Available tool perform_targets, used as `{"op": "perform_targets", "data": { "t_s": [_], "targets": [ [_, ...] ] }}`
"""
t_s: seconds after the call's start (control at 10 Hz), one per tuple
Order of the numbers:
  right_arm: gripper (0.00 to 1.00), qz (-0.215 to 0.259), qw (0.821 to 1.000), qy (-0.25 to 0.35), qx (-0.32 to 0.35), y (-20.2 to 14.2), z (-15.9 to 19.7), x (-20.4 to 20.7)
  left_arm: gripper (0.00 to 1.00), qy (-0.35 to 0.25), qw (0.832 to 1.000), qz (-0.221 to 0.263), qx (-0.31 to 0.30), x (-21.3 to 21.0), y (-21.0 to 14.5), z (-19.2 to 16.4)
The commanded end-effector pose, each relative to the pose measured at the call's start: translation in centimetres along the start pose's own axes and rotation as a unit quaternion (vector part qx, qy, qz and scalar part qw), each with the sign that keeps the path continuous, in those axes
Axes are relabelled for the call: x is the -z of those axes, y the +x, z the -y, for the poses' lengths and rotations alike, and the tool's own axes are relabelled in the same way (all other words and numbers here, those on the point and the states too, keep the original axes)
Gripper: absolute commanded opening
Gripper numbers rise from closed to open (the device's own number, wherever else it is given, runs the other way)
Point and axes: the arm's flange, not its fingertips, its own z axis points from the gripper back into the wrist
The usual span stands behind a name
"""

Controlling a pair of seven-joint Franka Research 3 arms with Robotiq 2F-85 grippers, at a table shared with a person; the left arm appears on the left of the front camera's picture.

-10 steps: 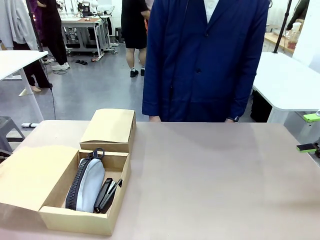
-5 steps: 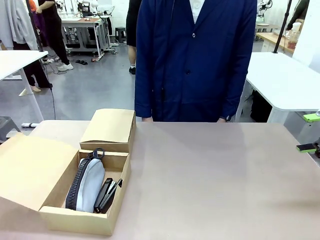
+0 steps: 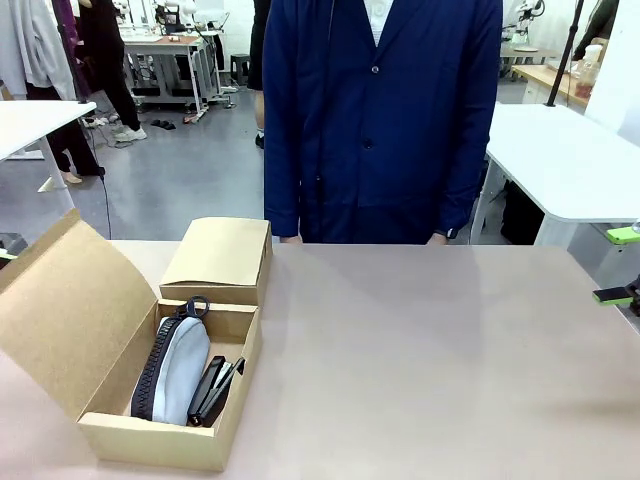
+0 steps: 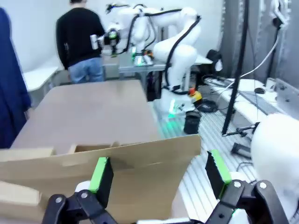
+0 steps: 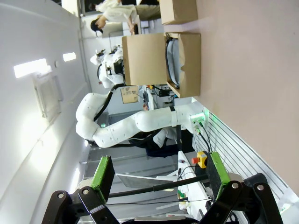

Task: Place items inside the box.
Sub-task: Close the lid of the Mailer Box closest to the robot.

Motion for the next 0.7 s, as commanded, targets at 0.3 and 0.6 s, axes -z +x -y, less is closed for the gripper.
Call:
{"op": "perform_targets", "data": {
  "t_s": [0.3, 0.6],
  "targets": [
    [1.00, 0.000, 1.000, -0.007, -0.006, -0.1, 0.0, -0.1, 1.00, -0.082, 0.996, -0.033, 0.029, 14.3, -1.3, -1.5],
    [1.00, 0.000, 1.000, -0.007, -0.006, -0.1, 0.0, -0.1, 1.00, -0.049, 0.998, -0.046, 0.006, 17.8, -3.3, -3.7]
  ]
}}
